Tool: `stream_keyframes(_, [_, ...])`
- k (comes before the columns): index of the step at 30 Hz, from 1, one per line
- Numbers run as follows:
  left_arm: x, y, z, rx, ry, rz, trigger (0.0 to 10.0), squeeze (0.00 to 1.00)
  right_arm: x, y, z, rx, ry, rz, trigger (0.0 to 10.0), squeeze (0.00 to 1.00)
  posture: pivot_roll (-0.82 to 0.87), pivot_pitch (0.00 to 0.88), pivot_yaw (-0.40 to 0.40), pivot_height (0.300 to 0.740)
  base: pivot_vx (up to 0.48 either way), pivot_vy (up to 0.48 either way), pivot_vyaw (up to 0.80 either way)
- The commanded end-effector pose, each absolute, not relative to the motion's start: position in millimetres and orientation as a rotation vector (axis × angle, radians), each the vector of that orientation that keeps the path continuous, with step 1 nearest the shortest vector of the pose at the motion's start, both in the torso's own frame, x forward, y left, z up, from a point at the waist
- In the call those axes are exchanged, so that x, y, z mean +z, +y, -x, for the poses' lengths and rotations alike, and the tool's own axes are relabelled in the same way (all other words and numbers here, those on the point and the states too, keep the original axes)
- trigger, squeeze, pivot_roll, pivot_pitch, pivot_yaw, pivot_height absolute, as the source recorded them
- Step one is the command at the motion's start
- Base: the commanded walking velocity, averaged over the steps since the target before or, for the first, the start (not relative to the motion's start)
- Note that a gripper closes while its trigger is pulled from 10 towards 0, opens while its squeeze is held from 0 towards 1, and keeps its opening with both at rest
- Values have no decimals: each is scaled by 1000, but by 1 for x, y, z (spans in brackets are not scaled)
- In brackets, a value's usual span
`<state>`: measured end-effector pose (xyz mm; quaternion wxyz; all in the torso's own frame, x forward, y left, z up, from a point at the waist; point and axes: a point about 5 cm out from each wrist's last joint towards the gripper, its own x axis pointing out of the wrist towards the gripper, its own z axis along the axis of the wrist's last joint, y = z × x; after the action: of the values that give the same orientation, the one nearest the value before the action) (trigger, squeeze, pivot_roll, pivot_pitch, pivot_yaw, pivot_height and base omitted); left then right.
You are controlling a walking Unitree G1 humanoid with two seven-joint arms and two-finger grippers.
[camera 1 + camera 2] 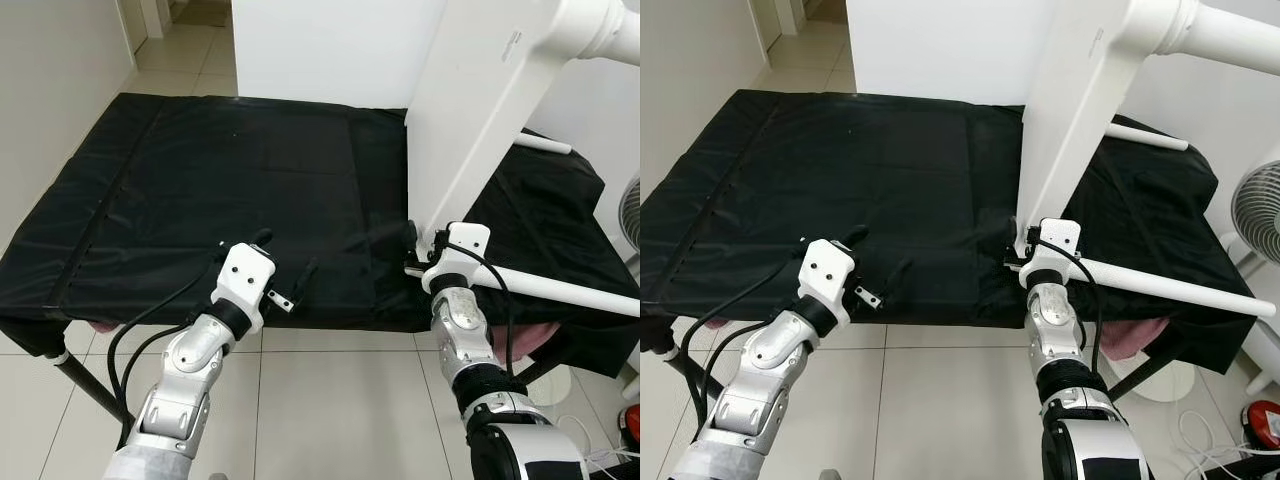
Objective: Building children table
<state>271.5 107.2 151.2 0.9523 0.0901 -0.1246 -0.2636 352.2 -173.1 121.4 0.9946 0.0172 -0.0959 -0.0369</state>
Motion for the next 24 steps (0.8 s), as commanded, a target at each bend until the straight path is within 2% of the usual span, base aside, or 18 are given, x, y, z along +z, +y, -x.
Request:
stream_keyframes(1, [153, 107, -270, -539, -254, -181, 10000, 0, 123, -176, -353, -89, -196, -43, 10000, 0, 12, 0, -13, 740, 0, 0, 0])
stream_keyframes(17, [174, 90, -261, -671, -271, -130, 10000, 0, 134, -173, -368, -91, -189, -37, 10000, 0, 29, 0, -8, 740, 0, 0, 0])
stream_keyframes(24, [185, 82, -255, -714, -283, -97, 10000, 0, 144, -171, -374, -89, -199, -32, 10000, 0, 29, 26, -7, 740, 0, 0, 0])
